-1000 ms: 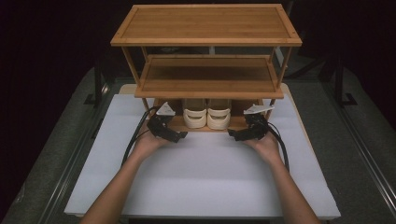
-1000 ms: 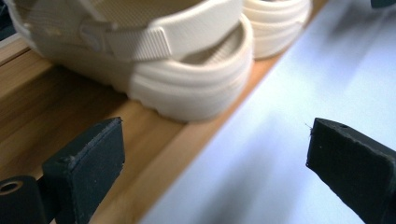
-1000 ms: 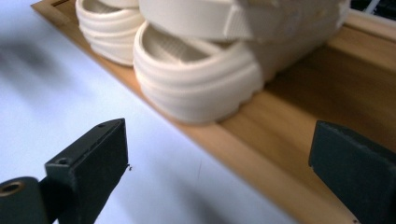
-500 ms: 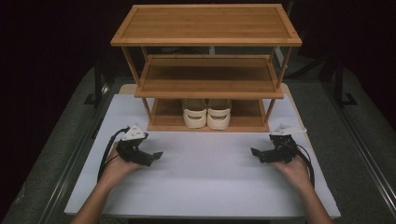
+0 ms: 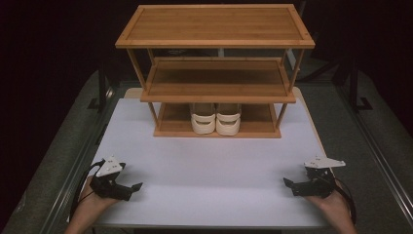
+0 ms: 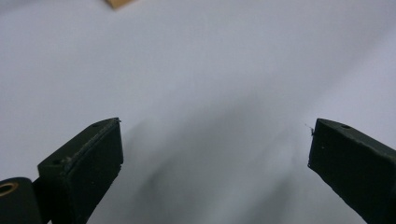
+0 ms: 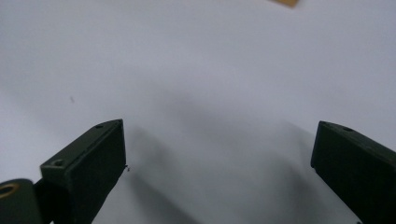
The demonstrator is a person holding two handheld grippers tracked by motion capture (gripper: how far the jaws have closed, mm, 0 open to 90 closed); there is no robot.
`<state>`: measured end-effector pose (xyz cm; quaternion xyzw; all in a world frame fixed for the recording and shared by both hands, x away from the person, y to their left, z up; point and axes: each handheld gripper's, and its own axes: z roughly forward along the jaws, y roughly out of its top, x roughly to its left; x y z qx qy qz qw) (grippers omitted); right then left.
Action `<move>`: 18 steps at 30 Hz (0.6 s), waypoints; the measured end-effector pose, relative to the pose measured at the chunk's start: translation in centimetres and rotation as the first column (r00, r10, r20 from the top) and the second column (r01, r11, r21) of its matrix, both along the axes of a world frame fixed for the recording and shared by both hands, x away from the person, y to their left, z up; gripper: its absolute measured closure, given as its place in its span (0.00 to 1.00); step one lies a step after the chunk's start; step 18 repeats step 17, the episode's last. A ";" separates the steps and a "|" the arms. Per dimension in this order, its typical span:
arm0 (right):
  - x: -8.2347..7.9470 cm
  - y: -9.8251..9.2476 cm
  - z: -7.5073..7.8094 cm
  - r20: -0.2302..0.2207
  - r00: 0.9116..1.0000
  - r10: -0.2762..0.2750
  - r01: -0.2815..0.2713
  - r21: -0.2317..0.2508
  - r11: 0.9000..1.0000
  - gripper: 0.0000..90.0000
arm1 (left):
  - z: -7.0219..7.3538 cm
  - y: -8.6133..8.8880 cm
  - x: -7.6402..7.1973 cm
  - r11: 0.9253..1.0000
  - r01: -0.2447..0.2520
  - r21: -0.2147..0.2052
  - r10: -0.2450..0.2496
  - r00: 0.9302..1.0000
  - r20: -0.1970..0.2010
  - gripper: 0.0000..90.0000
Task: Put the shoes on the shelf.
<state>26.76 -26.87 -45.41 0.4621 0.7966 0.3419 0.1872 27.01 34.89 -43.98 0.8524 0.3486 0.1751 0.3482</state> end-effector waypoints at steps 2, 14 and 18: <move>-0.1 -0.1 -0.3 -0.018 1.000 0.001 -0.002 -0.017 1.000 0.06 | -0.3 0.2 -0.4 1.000 -0.001 0.003 0.001 1.000 -0.007 0.03; 0.0 -0.2 -0.4 -0.026 1.000 0.001 -0.002 -0.012 1.000 0.06 | -1.0 0.6 -0.4 1.000 -0.003 -0.006 0.003 0.999 -0.045 0.02; 0.0 -0.1 -0.4 -0.025 1.000 0.002 -0.002 -0.011 1.000 0.06 | -1.0 0.6 -0.4 1.000 -0.003 -0.005 0.003 0.999 -0.044 0.02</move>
